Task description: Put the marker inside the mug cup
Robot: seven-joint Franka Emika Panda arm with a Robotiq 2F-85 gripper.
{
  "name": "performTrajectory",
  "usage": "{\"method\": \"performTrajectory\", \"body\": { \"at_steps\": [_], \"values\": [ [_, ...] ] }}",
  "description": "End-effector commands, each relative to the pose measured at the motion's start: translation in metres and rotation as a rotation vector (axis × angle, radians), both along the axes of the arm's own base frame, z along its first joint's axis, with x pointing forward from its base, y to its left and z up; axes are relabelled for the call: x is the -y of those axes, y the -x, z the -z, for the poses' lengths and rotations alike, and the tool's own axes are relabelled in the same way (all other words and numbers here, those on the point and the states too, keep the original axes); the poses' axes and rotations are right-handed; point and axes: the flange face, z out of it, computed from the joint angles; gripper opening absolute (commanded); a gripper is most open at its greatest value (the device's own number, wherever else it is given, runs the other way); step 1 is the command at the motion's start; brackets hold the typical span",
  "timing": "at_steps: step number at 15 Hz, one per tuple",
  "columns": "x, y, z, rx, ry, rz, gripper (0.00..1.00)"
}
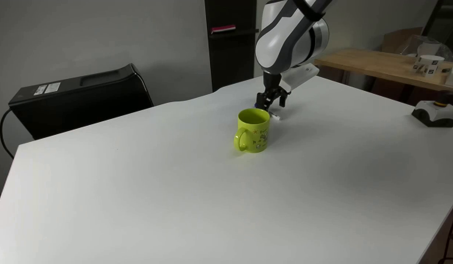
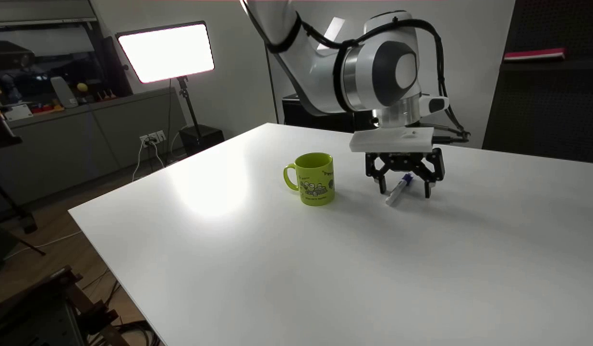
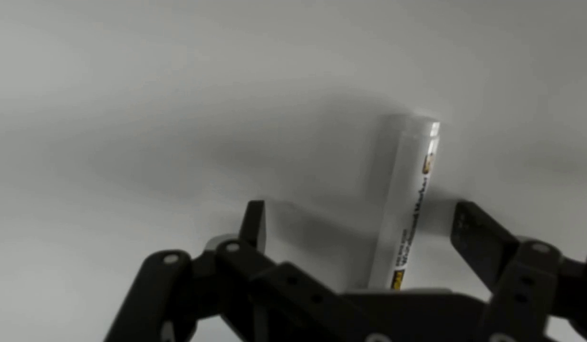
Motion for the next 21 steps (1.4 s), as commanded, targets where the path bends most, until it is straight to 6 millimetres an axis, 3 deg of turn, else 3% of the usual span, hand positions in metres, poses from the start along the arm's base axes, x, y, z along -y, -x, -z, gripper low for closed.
{"method": "performTrajectory", "body": {
  "at_steps": [1, 3, 11, 14, 15, 21],
  "values": [
    [-0.001, 0.003, 0.002, 0.032, 0.003, 0.03, 0.74],
    [-0.002, 0.005, 0.004, 0.036, 0.006, 0.026, 0.73],
    [0.0, 0.008, 0.004, 0.046, 0.035, 0.02, 0.18],
    [0.001, 0.007, 0.001, 0.041, 0.047, 0.022, 0.02],
    [0.001, 0.006, 0.0, 0.039, 0.049, 0.021, 0.06],
    [-0.011, 0.0, -0.021, -0.017, 0.057, -0.003, 0.06]
  ]
}}
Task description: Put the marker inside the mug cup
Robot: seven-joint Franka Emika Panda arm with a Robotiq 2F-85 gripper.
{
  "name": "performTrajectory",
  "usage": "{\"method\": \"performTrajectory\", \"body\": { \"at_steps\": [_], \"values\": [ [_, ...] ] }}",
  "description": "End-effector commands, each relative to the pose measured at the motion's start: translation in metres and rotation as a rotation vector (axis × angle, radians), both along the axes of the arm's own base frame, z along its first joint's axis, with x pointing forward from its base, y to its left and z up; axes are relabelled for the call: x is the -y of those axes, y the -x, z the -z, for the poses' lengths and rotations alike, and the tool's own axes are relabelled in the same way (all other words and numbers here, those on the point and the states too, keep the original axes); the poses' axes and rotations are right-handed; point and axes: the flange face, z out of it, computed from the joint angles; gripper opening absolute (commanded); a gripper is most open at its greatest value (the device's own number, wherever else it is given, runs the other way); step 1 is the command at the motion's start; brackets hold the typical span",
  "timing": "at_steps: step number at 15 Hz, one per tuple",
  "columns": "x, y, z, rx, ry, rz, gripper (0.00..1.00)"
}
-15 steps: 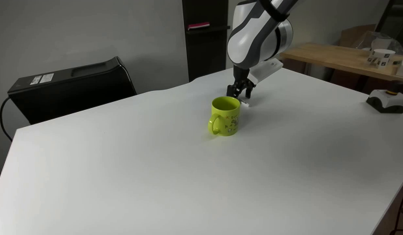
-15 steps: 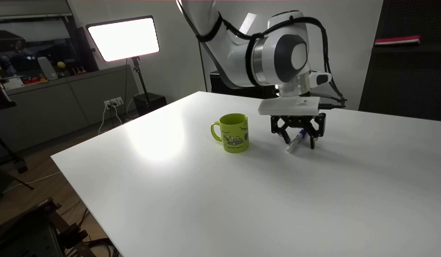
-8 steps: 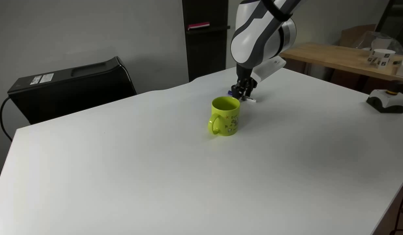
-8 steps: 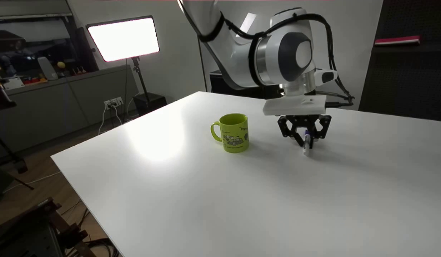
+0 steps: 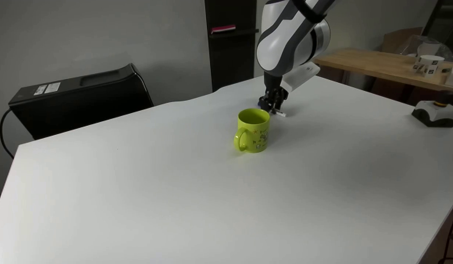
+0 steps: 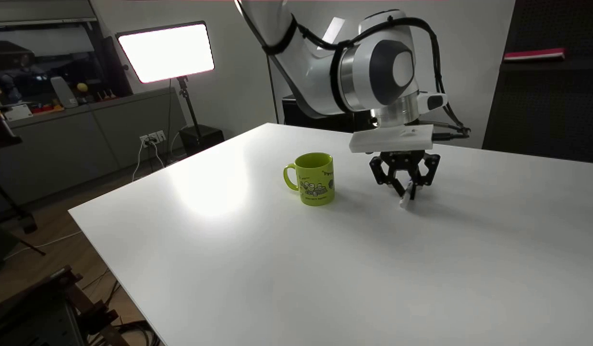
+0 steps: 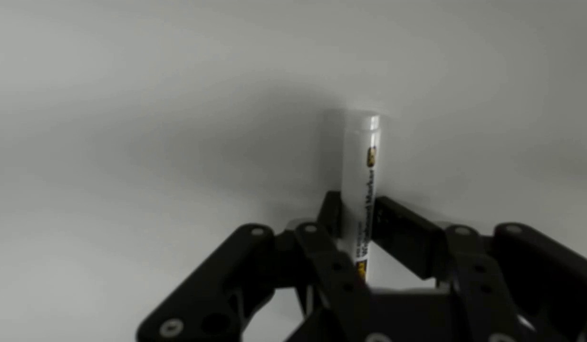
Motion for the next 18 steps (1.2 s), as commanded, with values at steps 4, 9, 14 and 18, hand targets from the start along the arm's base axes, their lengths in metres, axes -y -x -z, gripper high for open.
{"method": "performTrajectory", "body": {
  "at_steps": [4, 9, 14, 18],
  "values": [
    [-0.021, -0.006, -0.044, -0.064, 0.027, -0.006, 0.06],
    [-0.031, -0.002, -0.08, -0.124, 0.021, -0.038, 0.06],
    [-0.041, 0.007, -0.111, -0.277, -0.004, -0.079, 0.06],
    [-0.049, 0.008, -0.133, -0.365, 0.005, -0.1, 0.06]
  ]
}}
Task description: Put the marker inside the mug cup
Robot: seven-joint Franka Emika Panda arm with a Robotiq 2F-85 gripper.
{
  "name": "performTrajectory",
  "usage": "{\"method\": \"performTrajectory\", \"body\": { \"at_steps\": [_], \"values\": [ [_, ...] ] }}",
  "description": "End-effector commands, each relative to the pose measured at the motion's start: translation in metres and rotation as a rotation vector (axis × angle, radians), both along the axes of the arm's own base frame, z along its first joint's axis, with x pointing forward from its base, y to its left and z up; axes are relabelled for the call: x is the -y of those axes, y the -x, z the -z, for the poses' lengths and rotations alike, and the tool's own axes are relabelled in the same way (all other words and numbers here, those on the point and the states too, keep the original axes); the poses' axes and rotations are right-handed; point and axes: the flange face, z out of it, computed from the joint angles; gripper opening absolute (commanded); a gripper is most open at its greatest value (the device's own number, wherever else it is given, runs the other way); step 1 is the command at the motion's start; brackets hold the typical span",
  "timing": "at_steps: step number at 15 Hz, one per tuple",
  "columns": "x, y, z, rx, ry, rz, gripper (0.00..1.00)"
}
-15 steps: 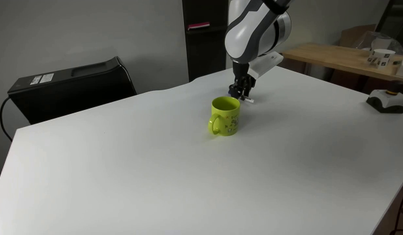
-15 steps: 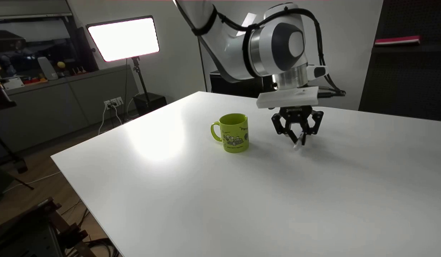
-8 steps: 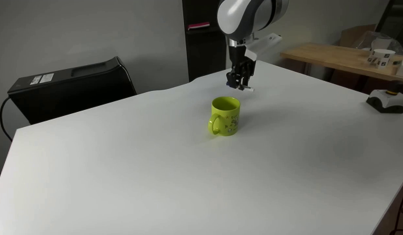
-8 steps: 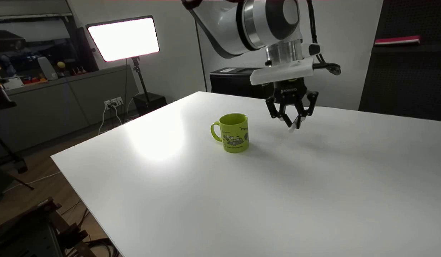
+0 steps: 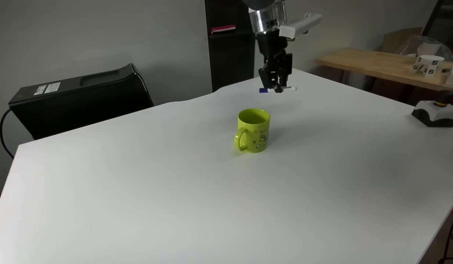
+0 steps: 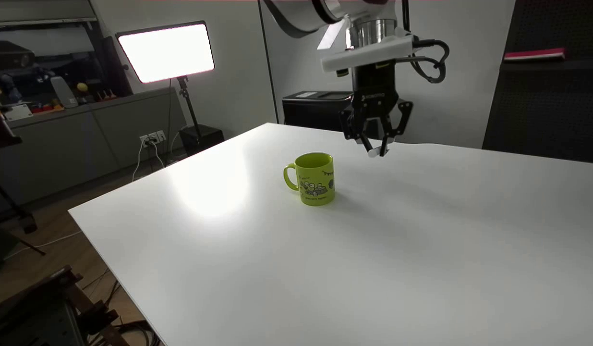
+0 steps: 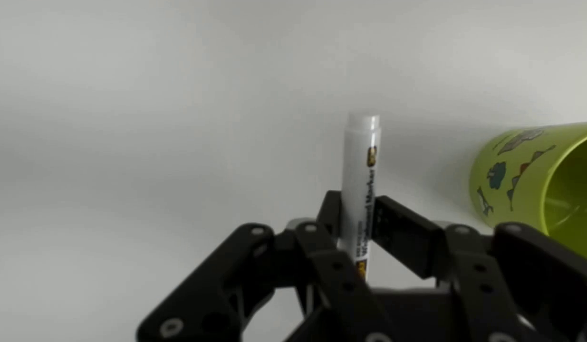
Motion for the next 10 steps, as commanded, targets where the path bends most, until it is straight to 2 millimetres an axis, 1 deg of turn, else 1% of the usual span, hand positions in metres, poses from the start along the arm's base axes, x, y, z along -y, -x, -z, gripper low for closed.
{"method": "performTrajectory", "body": {
  "at_steps": [1, 6, 10],
  "values": [
    [-0.005, -0.002, -0.025, -0.079, 0.008, -0.024, 0.06],
    [-0.016, 0.001, -0.042, -0.231, -0.01, -0.044, 0.06],
    [-0.027, 0.006, -0.048, -0.33, -0.038, -0.068, 0.06]
  ]
}}
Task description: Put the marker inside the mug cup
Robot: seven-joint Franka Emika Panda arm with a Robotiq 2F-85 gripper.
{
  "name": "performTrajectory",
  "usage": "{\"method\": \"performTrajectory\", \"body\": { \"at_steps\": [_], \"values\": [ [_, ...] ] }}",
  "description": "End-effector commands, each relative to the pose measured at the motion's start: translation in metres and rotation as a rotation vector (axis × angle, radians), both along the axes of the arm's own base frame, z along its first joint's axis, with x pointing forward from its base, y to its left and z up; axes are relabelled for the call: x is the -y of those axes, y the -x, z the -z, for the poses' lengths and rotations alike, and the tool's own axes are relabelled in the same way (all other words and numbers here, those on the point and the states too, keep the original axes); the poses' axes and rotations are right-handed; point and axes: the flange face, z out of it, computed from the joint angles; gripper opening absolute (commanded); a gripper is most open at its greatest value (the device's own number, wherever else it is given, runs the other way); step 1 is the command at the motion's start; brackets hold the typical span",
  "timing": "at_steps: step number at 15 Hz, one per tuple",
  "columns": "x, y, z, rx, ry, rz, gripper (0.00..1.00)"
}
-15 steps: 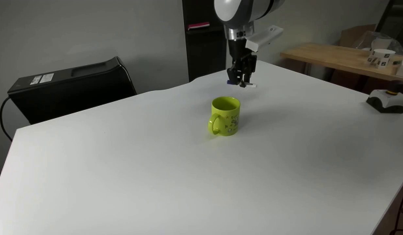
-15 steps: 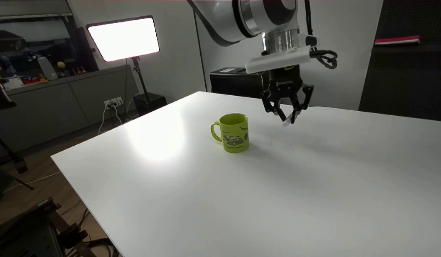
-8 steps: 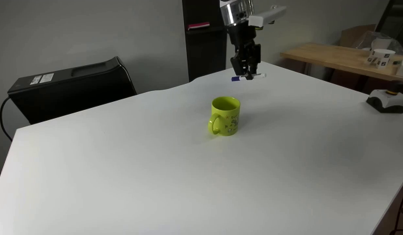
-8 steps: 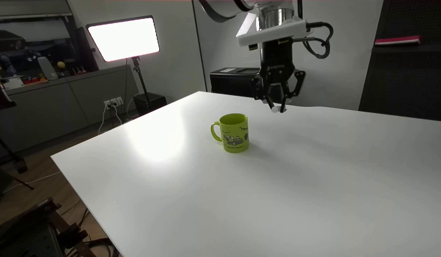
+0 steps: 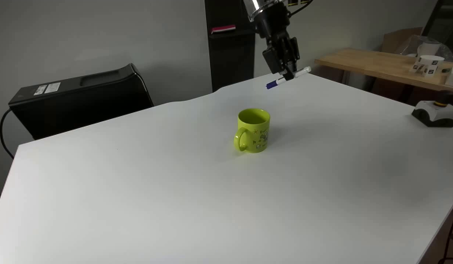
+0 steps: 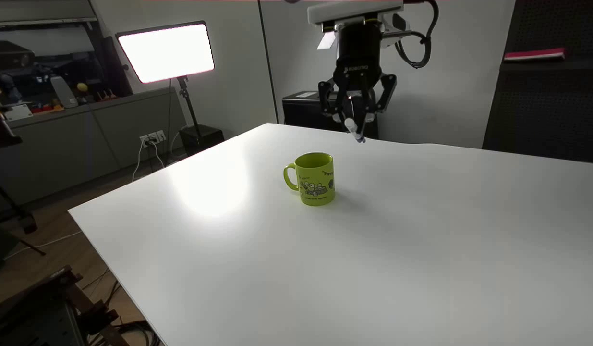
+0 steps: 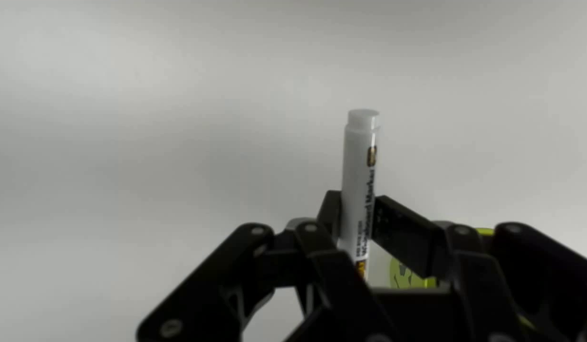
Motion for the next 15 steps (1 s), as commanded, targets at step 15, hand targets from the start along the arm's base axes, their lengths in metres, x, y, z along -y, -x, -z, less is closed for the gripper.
{"method": "performTrajectory", "body": {
  "at_steps": [15],
  "values": [
    [-0.064, 0.009, 0.036, -0.246, -0.118, -0.116, 0.06]
  ]
}}
